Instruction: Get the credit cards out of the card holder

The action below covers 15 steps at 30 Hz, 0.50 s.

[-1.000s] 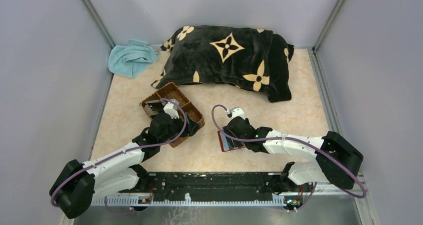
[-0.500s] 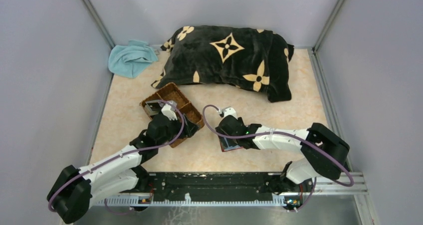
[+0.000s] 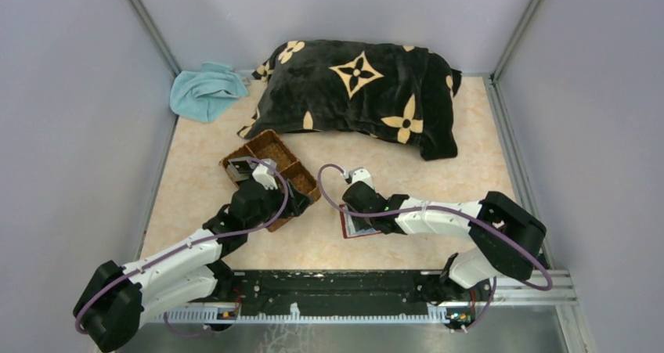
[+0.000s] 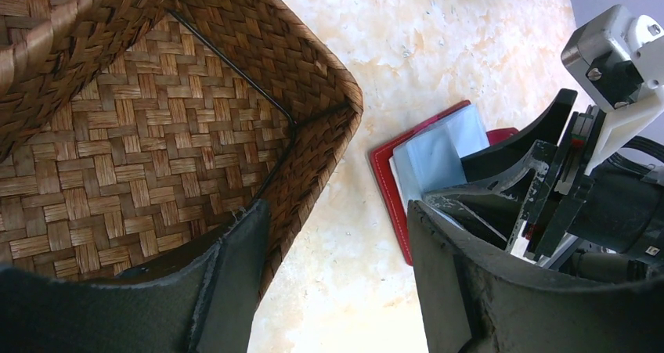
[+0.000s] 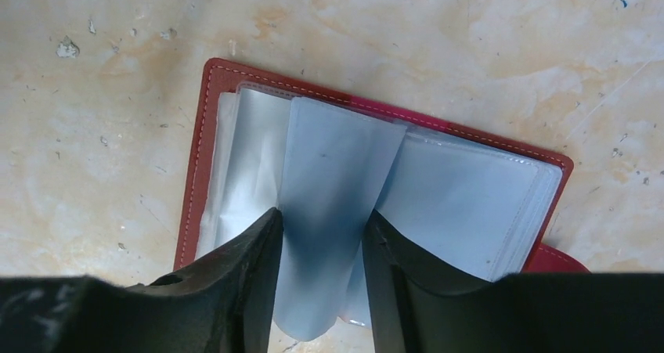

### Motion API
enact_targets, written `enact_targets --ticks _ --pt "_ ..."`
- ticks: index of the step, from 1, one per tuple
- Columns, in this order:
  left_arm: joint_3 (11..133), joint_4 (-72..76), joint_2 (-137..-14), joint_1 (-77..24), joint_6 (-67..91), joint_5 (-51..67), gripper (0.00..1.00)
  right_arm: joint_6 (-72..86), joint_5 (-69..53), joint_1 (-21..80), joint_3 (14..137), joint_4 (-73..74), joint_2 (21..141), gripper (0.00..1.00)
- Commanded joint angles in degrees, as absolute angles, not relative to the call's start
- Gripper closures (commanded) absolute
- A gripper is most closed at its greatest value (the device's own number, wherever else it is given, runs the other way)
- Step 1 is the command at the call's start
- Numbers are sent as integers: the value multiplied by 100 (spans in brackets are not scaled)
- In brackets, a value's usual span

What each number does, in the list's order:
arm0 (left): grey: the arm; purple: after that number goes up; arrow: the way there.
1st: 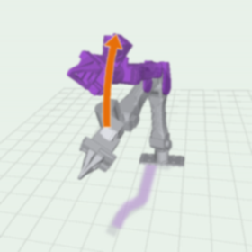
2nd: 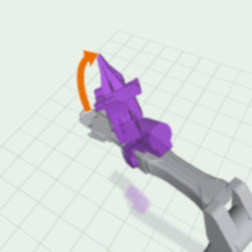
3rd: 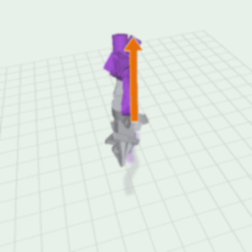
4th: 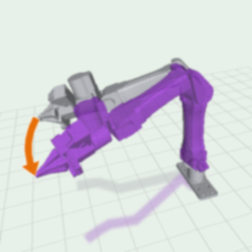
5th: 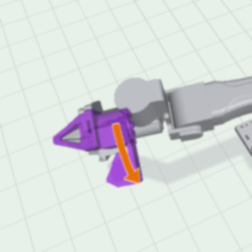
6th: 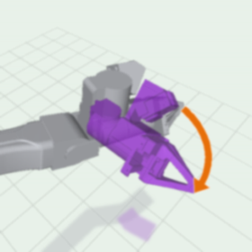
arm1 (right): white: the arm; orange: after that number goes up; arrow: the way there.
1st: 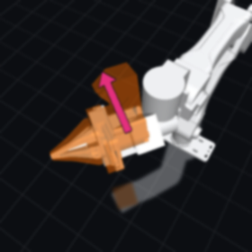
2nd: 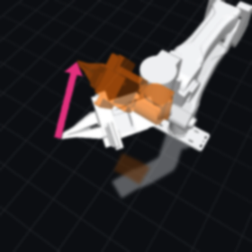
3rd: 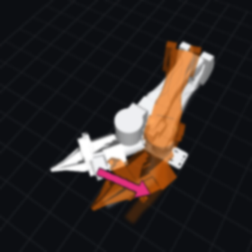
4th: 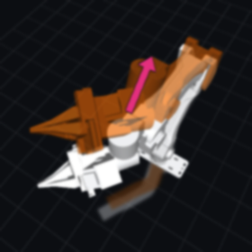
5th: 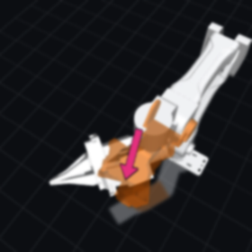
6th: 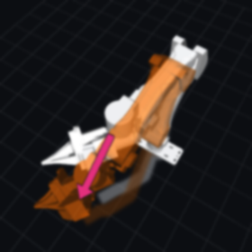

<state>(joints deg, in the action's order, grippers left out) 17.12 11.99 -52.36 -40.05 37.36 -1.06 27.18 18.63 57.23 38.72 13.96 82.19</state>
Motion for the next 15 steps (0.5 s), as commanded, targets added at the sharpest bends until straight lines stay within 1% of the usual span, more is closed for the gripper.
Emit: enact_targets --ticks 1,3,6,9,15 --pt "1652 1249 -5264 -4043 3667 -91 29 2938 1881 5775 3975 1324 8244 62" --pt "1643 1251 -5265 -4043 3663 -78 29 3003 1849 5779 3949 1291 8177 67" --pt "1635 1250 -5265 -4043 3673 -63 29 3092 1819 5768 3900 1241 8016 80" --pt "1622 1284 -5248 -4043 3671 -37 29 3183 1662 5734 3811 1131 7799 83" --pt "1668 1499 -5276 -4043 3627 368 29 3370 1063 5497 3488 697 7330 86"
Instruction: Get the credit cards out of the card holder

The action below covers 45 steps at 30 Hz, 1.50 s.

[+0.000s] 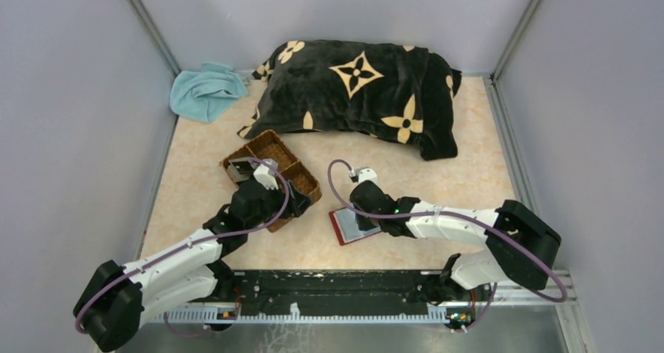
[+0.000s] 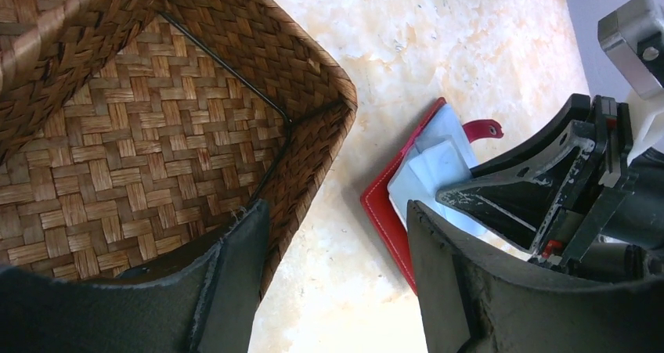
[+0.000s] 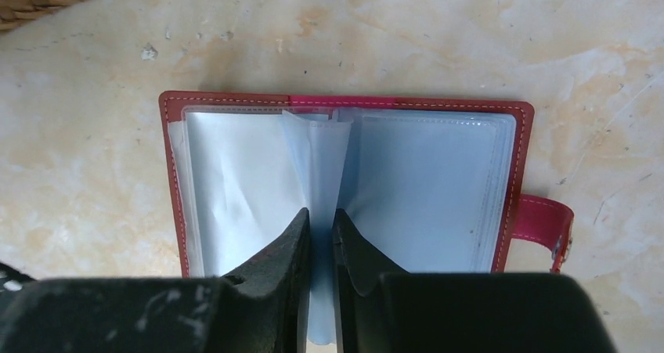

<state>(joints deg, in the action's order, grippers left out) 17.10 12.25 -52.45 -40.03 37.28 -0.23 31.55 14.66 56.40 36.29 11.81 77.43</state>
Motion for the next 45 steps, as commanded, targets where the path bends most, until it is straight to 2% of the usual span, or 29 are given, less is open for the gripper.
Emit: enact_targets --ticks 1,4,5,9,12,15,17,20,22,24,25,27,37,41,45 --pt "1662 1562 -5269 -4050 3626 438 29 3410 973 5453 3431 642 7263 87" --pt "1614 1727 -5171 -4052 3620 577 29 3502 714 5297 3287 475 7114 88" --pt "1603 1755 -5124 -4047 3625 569 29 3506 684 5277 3256 465 7084 85" --pt "1603 1727 -5048 -4044 3615 490 29 3469 777 5273 3269 564 6980 45" --pt "1678 1574 -5139 -4043 3620 452 29 3446 954 5273 3291 684 6786 35" --pt "1713 1527 -5157 -4047 3630 477 29 3444 1308 5267 3330 914 6601 33" --pt "1733 1534 -5110 -4043 3590 510 30 3440 1534 5225 3355 1138 6545 34" --pt "1936 1433 -5129 -4079 3334 708 40 3462 1668 5088 3292 1301 6499 46" --pt "2158 1311 -5226 -4202 3184 736 49 3456 1676 4997 3189 1296 6417 62" --pt "2366 1264 -5329 -4331 3062 770 56 3475 1711 4951 3100 1287 6326 85" --pt "2454 1258 -5390 -4381 3044 777 57 3483 1728 4939 3063 1287 6293 91" --pt "2624 1271 -5523 -4461 3045 811 58 3489 1725 4902 3011 1287 6259 96" --pt "2935 1782 -6473 -4819 2866 1203 53 3543 1634 4705 2792 1268 6061 97" --pt "2981 2305 -7345 -5054 2939 1589 51 3542 1616 4573 2760 1309 6004 79" --pt "3228 2460 -8056 -5441 2981 1539 51 3546 1554 4512 2672 1266 6020 77"
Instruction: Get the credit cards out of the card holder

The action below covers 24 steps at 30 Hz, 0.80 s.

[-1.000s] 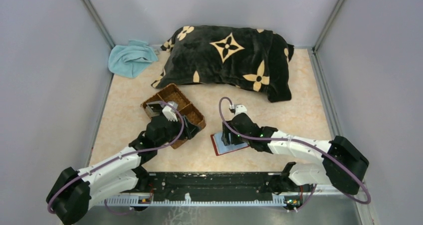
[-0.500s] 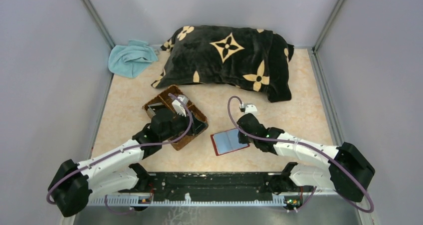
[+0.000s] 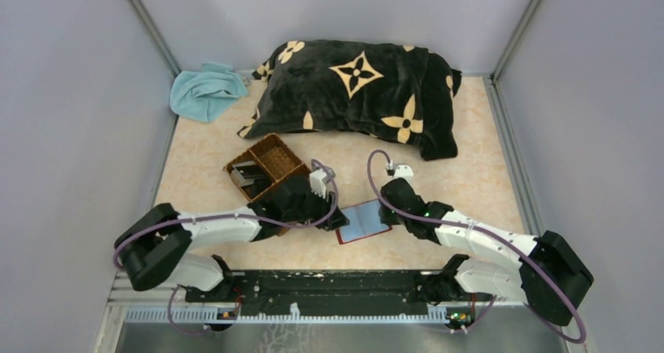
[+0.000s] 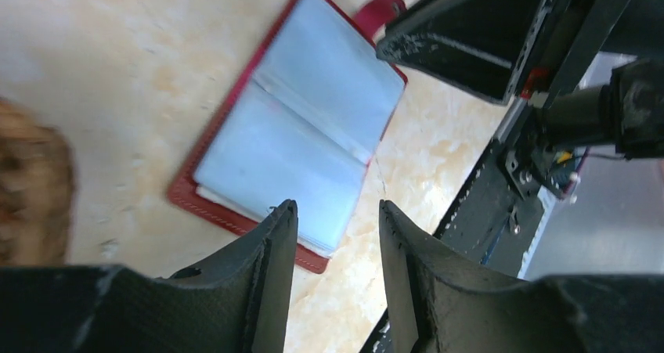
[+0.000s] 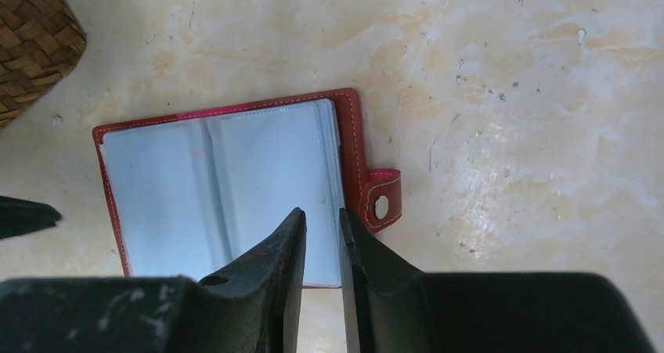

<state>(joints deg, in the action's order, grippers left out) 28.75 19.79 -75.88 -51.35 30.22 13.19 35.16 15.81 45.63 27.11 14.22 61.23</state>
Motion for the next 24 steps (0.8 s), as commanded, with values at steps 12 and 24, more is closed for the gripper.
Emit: enact_targets --ticks 12,24 --pt "2962 3024 -9373 -5555 3278 1329 56 3557 1259 4447 2393 927 6271 93" --pt "2959 3223 -9570 -5565 3360 1395 56 3457 156 4449 2284 262 6069 100"
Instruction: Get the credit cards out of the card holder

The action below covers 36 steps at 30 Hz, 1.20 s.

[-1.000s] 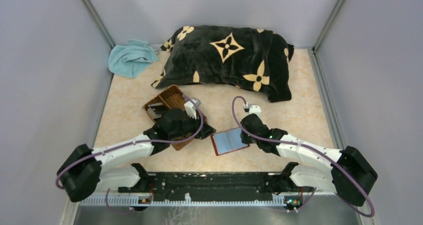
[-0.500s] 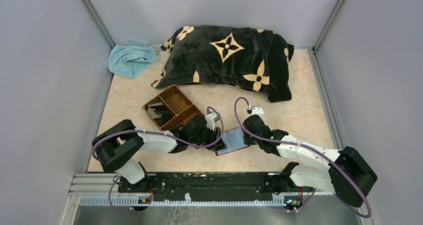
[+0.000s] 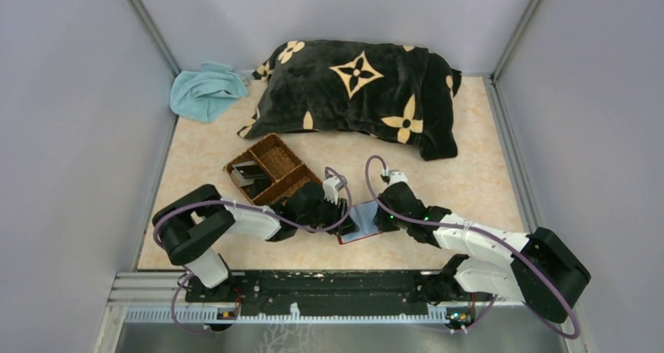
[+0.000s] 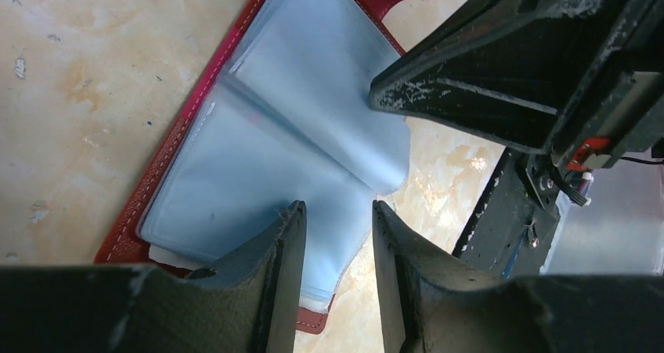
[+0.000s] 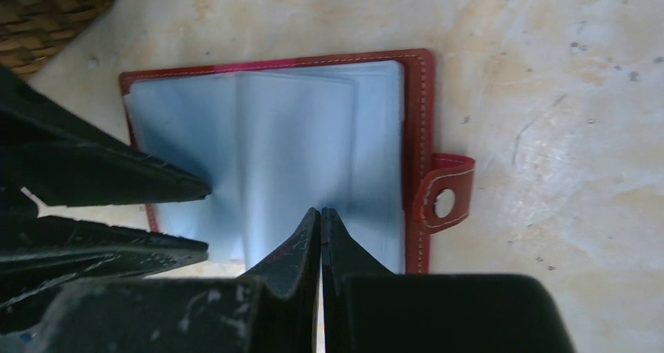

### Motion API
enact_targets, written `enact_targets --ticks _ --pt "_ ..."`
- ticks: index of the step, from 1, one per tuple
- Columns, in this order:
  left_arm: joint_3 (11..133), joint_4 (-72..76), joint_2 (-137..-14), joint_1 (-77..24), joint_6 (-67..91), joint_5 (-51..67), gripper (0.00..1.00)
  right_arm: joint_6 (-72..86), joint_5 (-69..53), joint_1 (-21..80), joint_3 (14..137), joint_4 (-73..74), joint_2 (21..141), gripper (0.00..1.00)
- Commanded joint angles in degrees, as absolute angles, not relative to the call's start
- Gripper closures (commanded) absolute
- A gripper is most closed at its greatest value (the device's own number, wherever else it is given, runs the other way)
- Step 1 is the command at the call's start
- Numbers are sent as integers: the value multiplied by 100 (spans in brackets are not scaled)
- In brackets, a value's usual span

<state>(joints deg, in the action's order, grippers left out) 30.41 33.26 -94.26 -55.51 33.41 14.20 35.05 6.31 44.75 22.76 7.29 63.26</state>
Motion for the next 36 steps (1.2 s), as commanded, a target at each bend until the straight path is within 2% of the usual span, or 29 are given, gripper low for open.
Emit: enact_targets --ticks 1,4,10,12,14,23,36 --pt "2929 3315 -9506 -5570 3324 1428 55 3462 181 4448 2317 329 5964 100" --pt "2944 3165 -9175 -5642 3129 1161 50 3360 346 4448 2413 599 5656 96" --pt "3042 2784 -8311 -5643 3108 1010 31 3257 704 4447 2503 975 5267 58" --pt "2973 2838 -7982 -5643 3125 909 12 3289 767 4447 2475 993 5203 51" --pt "2979 2715 -7698 -5643 3129 863 2 3347 790 4439 2434 983 5154 46" --pt "2965 2006 -6986 -5643 3188 450 1 3422 786 4421 2305 1043 4922 45" --pt "3127 1175 -6835 -5644 3563 -374 1 3413 965 4422 2222 1731 4031 45"
